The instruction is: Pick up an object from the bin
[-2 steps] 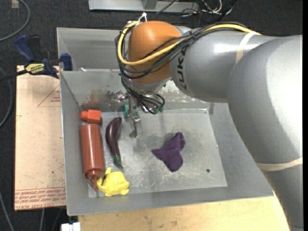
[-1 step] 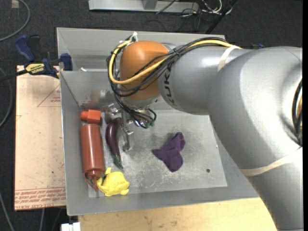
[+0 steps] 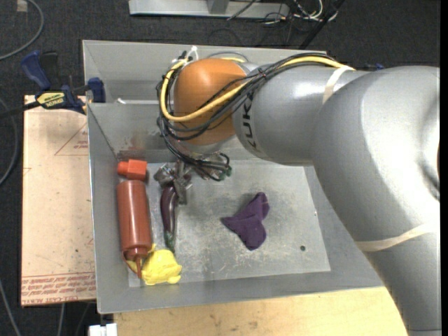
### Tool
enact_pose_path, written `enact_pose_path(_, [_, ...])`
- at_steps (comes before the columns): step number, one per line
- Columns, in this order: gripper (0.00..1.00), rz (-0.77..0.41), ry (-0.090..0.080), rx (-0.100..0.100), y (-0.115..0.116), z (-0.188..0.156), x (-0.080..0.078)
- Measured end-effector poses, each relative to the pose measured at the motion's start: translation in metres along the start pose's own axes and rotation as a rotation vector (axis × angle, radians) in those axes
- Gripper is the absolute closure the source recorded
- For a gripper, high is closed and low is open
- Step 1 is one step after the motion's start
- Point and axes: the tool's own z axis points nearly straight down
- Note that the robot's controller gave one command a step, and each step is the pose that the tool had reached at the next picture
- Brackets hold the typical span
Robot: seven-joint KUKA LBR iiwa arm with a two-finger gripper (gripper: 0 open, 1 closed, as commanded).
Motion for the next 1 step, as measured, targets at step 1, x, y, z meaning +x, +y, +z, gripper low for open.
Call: enact_pose_path(1, [1.00, -0.034, 0.000, 0.000, -0.0005, -0.0001, -0.0003])
